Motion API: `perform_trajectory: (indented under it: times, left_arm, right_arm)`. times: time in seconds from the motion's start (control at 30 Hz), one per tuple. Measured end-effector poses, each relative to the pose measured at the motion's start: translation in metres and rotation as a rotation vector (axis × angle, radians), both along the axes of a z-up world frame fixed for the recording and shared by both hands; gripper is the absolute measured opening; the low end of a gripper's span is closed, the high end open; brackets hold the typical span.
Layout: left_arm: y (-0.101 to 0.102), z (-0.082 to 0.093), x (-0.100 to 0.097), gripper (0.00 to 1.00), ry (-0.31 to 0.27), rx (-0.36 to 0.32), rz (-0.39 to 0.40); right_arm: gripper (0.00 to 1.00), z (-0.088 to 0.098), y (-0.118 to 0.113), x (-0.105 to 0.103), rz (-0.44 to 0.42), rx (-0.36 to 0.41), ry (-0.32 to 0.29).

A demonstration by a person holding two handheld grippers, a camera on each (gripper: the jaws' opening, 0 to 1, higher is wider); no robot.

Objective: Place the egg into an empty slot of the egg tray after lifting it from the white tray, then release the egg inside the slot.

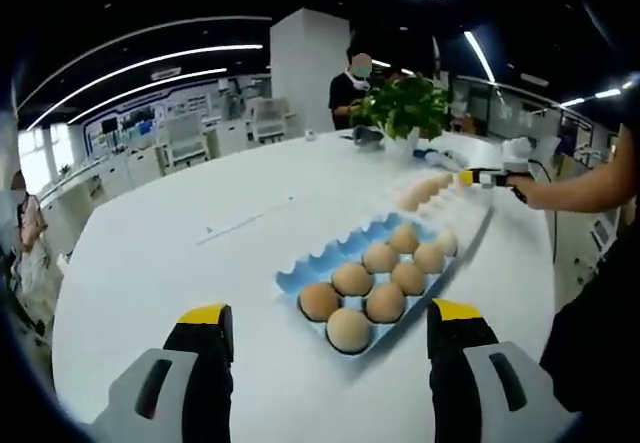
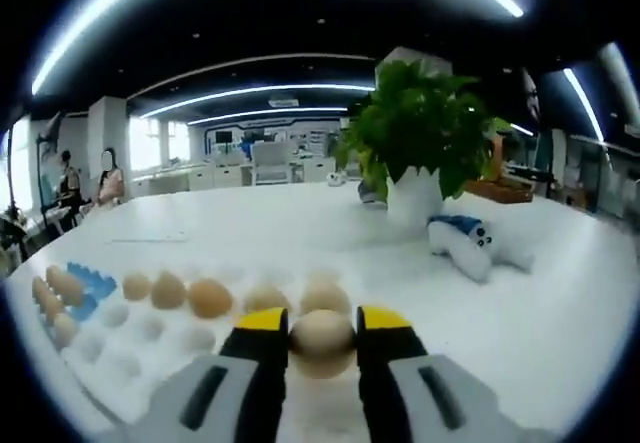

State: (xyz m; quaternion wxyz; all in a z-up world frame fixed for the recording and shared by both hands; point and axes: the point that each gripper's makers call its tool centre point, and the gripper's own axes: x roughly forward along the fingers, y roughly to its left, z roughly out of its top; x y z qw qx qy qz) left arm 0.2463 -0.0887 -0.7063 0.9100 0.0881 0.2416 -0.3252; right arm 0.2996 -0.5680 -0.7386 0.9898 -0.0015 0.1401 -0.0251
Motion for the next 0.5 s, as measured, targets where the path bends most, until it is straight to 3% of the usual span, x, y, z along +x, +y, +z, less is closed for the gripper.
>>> perform_trajectory:
  times: [0.2,0.3,0.5]
  left_arm:
    - [-0.004,-0.002,0.000,0.80,-0.005,0.005,-0.031]
    - [-0.007,-0.001,0.000,0.80,-0.012,-0.007,-0.042]
    - [-0.004,-0.003,0.002,0.80,-0.015,-0.006,-0.036]
  right_arm:
    - [0.26,0.032,0.038,-0.004,0.100,-0.010,-0.070]
    - [0.26,0.042,0.075,-0.007,0.199,-0.014,-0.082]
    - [0.26,0.050,0.141,-0.007,0.323,0.070,-0.105]
